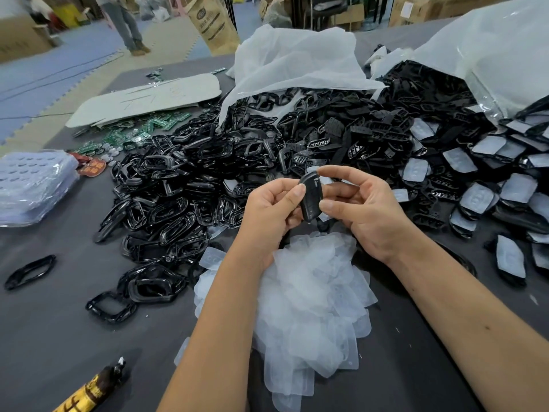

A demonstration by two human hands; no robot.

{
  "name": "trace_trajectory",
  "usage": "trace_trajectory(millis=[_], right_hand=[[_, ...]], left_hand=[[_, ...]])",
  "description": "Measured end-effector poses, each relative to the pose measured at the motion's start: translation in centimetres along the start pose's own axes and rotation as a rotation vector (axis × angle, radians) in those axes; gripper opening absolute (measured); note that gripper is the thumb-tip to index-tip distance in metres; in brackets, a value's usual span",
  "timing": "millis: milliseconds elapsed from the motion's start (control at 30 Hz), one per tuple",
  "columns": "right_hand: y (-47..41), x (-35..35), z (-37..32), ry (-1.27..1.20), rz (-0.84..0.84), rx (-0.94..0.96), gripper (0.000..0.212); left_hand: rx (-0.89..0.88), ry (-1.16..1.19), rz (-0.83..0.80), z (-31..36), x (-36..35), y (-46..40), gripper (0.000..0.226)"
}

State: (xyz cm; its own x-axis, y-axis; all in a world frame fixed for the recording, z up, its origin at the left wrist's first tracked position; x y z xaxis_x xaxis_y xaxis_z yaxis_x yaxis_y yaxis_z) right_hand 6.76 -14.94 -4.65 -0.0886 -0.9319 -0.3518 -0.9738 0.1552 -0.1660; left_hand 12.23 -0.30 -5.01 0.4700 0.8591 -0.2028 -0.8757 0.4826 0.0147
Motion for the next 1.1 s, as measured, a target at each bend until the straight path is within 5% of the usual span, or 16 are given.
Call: trace_trajectory(millis=[533,733,833,1100], right_hand=[[-0.2,0.1,0.4,0.018,0.084,0.009,0.016],[-0.1,0.4,0.3,-0.067,0.082,0.002,0.041],[0.0,0.5,-0.1,-0.054,0.085,0.032,0.037],[0.6,0.0,-5.6,0.529,0.039,0.288,0.023]], left_hand=[[-0.066,-0.133,0.010,0.6,-0.1,-0.2,0.012],[-0.056,-0.127,-0.029,0.4,-0.4,0.1,0.012],[-0.069,-0.157,-0.036,0.7,-0.4,0.3,0.013],[-0.221,-0.445,0.060,4.4,-1.0,0.5,0.027]])
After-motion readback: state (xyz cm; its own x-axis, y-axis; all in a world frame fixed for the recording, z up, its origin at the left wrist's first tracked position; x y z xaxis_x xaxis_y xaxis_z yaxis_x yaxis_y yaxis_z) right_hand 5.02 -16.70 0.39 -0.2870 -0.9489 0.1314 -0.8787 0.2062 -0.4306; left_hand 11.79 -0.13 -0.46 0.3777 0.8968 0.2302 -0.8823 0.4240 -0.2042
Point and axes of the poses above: each hand's wrist, its own y-axis away from the middle knuckle, its own x-axis out of the back of the hand, z = x × y, the point moved 7 cm from there along -y, towards the middle knuckle, and after that the axes turned 3 degrees about x, right-handed, at the moved point
